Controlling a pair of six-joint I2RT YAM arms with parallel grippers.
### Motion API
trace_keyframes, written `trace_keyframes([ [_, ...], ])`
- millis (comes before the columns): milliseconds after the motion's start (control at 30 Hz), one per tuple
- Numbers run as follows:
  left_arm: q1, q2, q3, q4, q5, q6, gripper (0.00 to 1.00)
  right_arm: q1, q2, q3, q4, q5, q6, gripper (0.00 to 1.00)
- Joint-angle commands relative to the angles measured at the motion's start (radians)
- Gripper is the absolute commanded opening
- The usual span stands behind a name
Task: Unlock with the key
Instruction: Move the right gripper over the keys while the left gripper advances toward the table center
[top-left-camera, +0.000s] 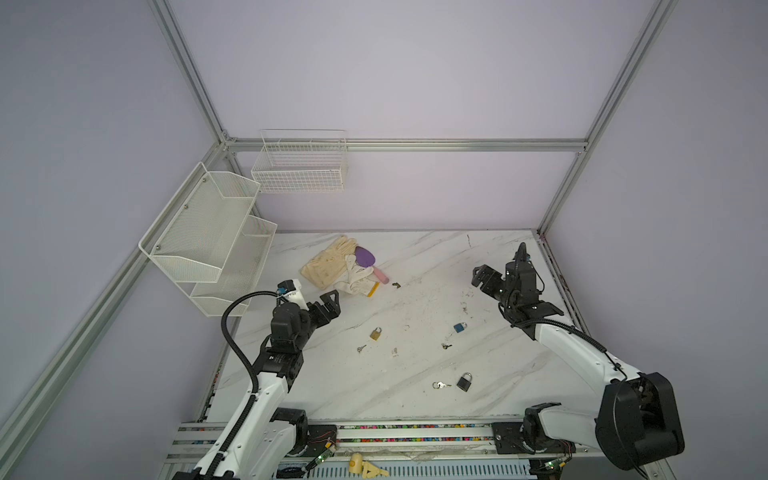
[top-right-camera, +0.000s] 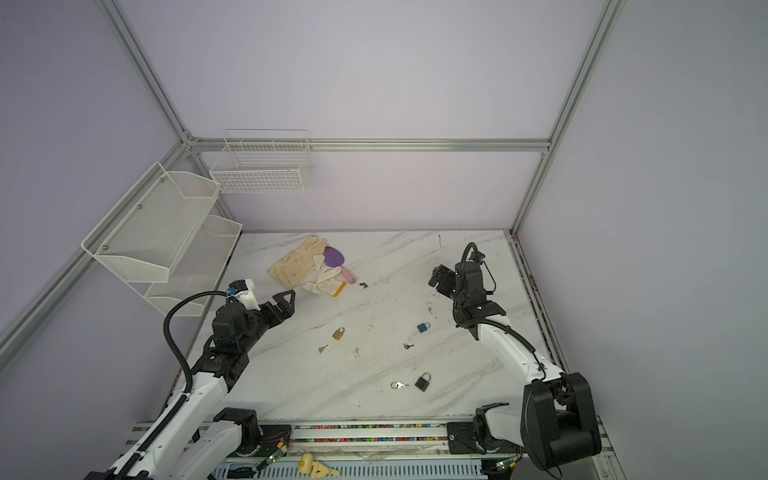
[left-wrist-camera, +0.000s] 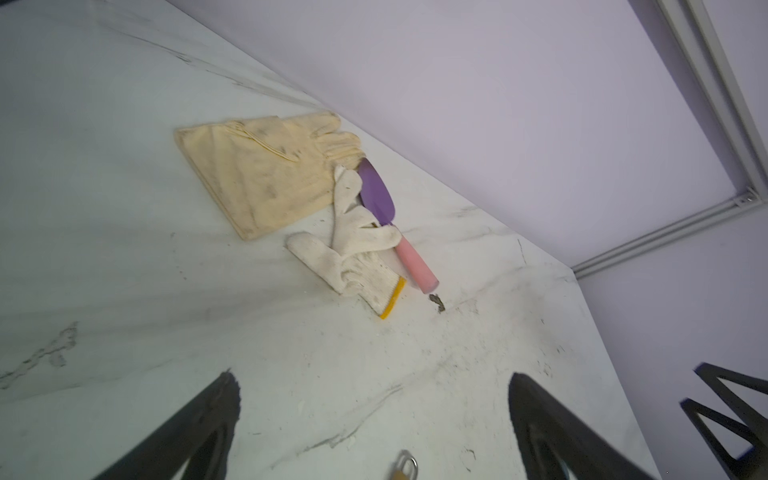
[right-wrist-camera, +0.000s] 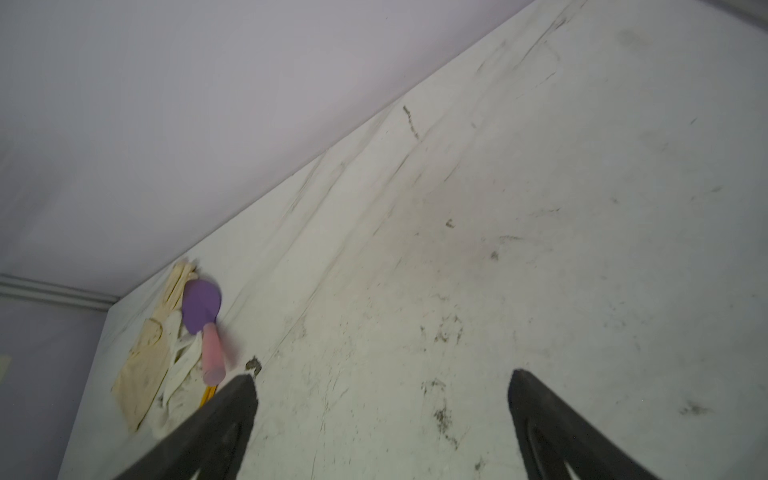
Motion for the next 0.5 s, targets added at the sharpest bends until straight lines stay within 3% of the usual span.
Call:
trace_keyframes([
  [0, -0.08, -0.037, 0.046, -0.028, 0.047, -0.025, 1.0, 0.093, 0.006, 0.016, -0.136, -0.026, 0.033, 0.98],
  [267, -0.301, -0.019, 0.043, -0.029, 0.002, -0.047, 1.0, 0.309, 0.027, -0.003, -0.258, -0.022, 0.121, 0.98],
  [467, -0.417, 0.017, 0.052, -0.025, -0.051, -0.064, 1.0, 0.441, 0.049, -0.033, -0.274, -0.004, 0.223, 0.98],
])
